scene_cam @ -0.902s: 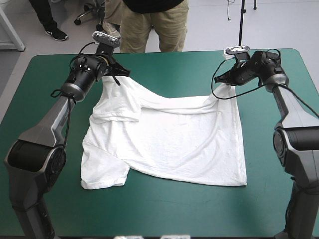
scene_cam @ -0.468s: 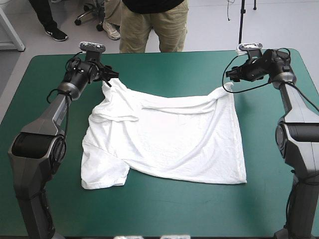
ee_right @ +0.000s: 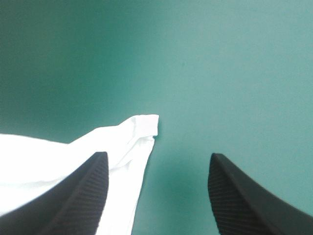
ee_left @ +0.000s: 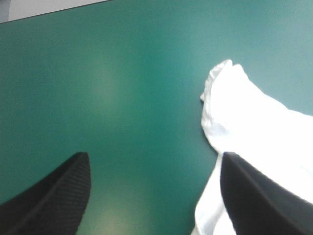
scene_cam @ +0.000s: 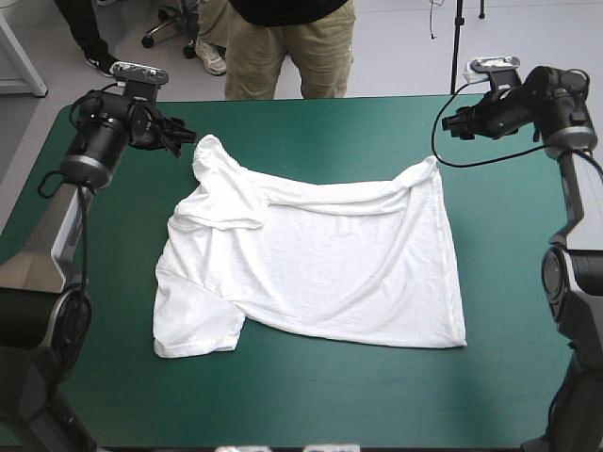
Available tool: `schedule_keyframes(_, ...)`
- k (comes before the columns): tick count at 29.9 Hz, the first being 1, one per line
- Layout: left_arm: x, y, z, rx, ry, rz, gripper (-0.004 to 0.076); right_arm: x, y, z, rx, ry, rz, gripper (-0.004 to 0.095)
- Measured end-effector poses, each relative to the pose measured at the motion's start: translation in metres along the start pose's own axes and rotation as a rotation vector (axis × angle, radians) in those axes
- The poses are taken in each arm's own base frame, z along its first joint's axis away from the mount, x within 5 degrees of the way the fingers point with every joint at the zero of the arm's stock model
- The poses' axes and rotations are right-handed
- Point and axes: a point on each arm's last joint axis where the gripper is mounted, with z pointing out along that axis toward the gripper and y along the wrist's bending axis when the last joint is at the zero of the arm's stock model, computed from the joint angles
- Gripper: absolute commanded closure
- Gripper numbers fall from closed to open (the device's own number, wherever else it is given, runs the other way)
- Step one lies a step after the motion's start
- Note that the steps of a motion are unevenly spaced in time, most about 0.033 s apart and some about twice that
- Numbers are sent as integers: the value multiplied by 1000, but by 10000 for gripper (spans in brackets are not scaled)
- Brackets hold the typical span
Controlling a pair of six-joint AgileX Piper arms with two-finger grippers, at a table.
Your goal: Fold the cloth
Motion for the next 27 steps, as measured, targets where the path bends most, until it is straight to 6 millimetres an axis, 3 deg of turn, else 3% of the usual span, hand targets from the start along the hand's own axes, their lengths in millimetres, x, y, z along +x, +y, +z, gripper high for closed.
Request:
schedule_keyframes(4,18,4,-38,24,39,6,211,-4,14,-56,-13,-27,-24,355)
schedule_keyframes(8,55,3,-72,57,66,-11,211,0,31,-118,-21,-58,-47,355)
schedule_keyframes(11,93,-1,-84,86,122,-39,211,9,44,-160,-21,-115,-57,355)
schedule_keyframes(14,132,-9,-86,124,195,-68,211,22,54,-189,-24,-150,-59,355)
schedule_keyframes(19,175,-21,-84,198,242,-133,211,48,64,-213,-27,-149,-58,355)
schedule_keyframes(23,190,-26,-70,198,251,-168,211,64,67,-213,-33,-115,-55,355)
schedule_keyframes(27,192,-31,-52,201,257,-196,213,73,67,-206,-44,-80,-47,355)
